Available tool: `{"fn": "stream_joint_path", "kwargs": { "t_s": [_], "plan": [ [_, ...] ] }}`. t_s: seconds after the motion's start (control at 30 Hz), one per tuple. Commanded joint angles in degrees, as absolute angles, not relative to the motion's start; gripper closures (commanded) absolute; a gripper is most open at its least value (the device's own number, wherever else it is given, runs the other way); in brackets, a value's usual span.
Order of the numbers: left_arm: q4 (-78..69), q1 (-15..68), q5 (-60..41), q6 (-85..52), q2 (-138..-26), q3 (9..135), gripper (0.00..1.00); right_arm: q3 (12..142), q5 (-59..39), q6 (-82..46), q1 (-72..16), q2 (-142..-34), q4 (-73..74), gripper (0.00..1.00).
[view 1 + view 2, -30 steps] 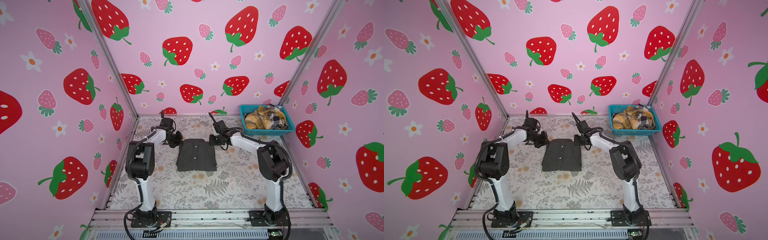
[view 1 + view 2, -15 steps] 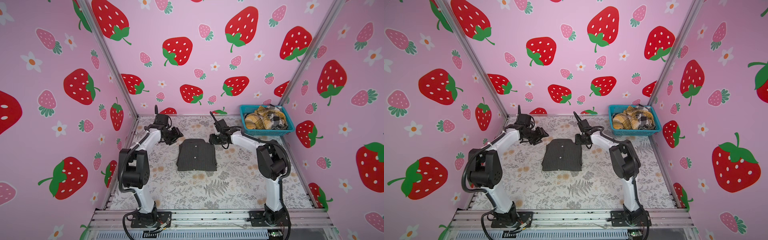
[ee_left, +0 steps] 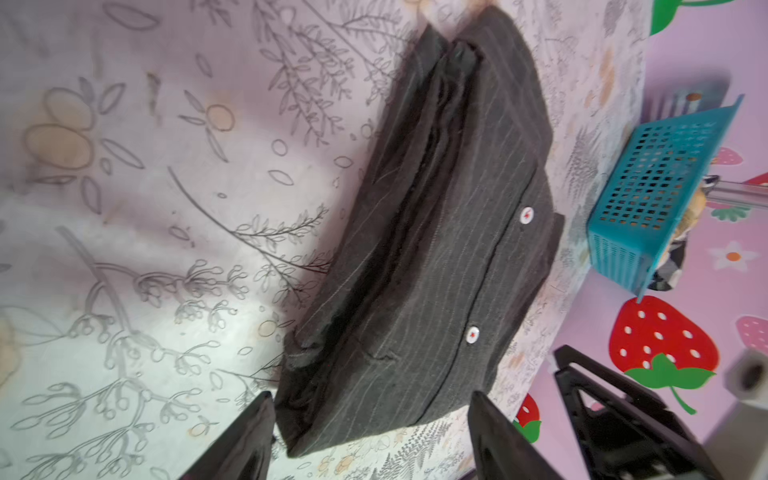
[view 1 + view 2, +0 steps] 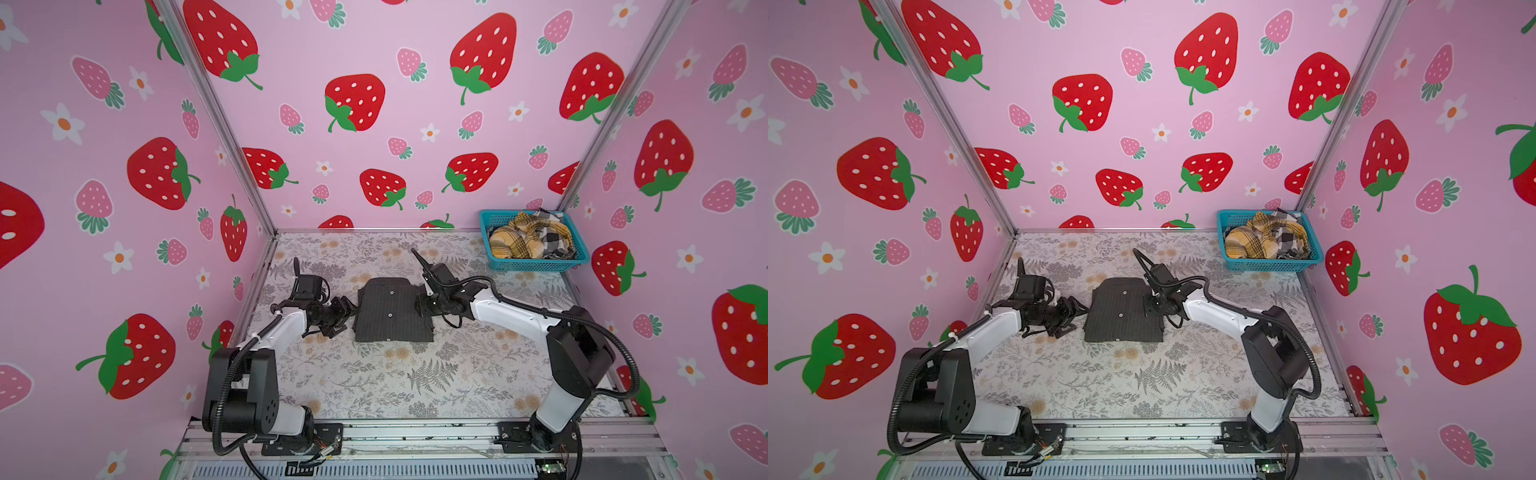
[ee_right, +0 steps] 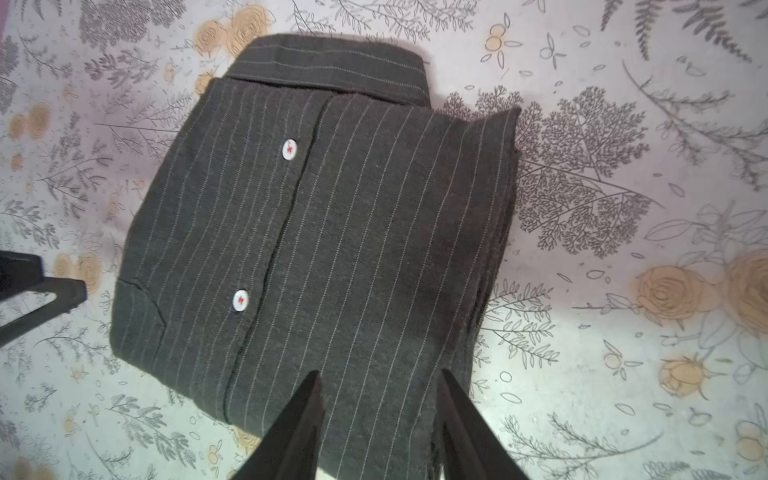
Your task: Fold and stack the long sleeve shirts
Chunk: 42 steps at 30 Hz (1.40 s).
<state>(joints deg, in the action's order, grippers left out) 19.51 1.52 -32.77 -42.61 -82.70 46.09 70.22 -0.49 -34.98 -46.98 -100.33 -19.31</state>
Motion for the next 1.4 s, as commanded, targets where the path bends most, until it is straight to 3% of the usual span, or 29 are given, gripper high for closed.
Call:
{"fn": "stream_joint_path", "kwargs": {
  "t_s": [0.0,0.2,0.4,0.67,0.87,0.97,1.17,1.37],
  "plan": [
    [15.0,-0.6,-39.9,-43.8,-84.5,47.4,0.25,70.3,-2.2,-36.5,-46.8,-101.7,-16.8,0.59],
    [18.2,-1.5,-36.8,-41.3,-87.6,48.4,0.21,70.9,-1.6,-36.9,-46.8,-103.6,-17.4,0.63],
    [16.1,-1.2,-37.2,-41.2,-90.7,48.3,0.19,70.5,-0.9,-36.7,-46.8,-105.2,-18.4,0.59],
    [10.6,2.8,-38.4,-43.9,-92.9,48.6,0.23,69.4,-0.8,-36.8,-46.8,-106.7,-17.3,0.60],
    [10.0,5.6,-37.9,-44.7,-93.6,48.4,0.37,69.5,-1.1,-36.6,-46.8,-107.7,-16.9,0.61],
    [8.8,5.9,-38.8,-45.1,-95.6,47.8,0.50,69.9,-1.0,-36.5,-46.7,-108.5,-16.9,0.63],
    [-0.2,6.0,-42.2,-52.2,-98.1,44.4,0.86,70.6,-1.6,-36.5,-46.6,-109.9,-16.5,0.65],
    [-14.9,5.9,-48.2,-61.0,-99.7,38.3,0.98,70.6,-1.5,-36.0,-46.3,-108.4,-17.1,0.64]
  ]
}}
